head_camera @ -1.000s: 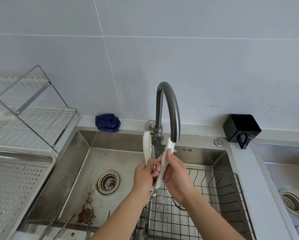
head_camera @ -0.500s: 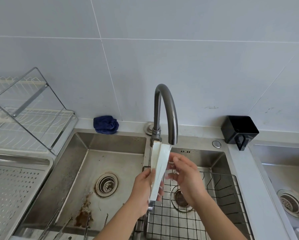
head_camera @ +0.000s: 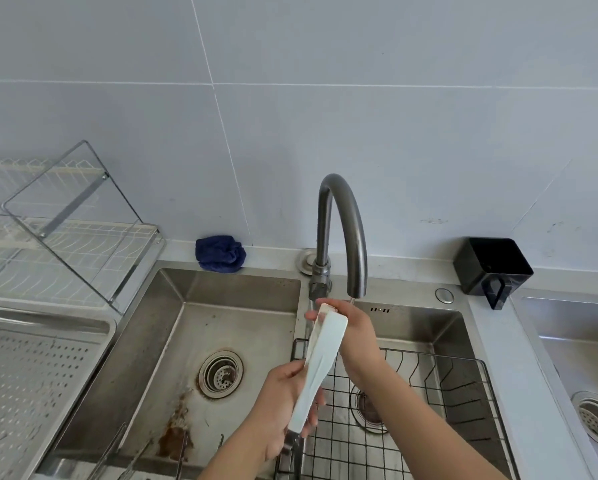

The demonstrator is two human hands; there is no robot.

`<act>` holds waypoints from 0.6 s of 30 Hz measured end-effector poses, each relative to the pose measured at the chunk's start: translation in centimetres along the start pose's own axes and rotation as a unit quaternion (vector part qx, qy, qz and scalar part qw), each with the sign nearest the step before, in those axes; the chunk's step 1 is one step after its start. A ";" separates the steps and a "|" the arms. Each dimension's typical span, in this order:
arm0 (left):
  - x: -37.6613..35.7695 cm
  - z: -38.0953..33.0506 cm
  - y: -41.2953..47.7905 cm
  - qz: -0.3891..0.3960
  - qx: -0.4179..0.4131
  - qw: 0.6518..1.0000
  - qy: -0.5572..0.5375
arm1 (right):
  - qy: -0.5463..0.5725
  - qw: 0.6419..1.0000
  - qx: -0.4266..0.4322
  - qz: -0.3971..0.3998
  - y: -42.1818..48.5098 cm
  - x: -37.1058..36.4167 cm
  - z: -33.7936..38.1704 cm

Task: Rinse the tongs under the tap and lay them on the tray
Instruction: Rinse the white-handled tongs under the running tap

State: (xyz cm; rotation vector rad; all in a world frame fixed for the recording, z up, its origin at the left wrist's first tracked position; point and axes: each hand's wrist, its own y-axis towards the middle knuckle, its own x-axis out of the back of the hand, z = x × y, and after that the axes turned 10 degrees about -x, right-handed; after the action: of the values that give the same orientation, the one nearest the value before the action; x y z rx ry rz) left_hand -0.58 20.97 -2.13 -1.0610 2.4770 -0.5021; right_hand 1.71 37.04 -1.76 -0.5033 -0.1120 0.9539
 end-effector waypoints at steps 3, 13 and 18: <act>0.2 0.0 0.1 -0.006 -0.015 0.998 0.061 | 0.017 1.000 0.016 -0.002 -0.1 0.2 -1.1; 0.3 0.3 -0.2 -0.002 -0.032 0.997 0.072 | 0.073 0.996 -0.027 -0.038 -0.9 -0.1 -1.1; 1.1 0.7 -0.4 0.013 -0.016 1.000 0.024 | 0.011 0.997 -0.020 -0.080 -1.7 -0.8 -1.0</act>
State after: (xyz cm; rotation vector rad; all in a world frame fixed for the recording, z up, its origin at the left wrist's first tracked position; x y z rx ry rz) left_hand -0.66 19.79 -2.80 -1.0392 2.5449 -0.4856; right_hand 2.85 35.22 -1.78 -0.5331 -0.1491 0.7908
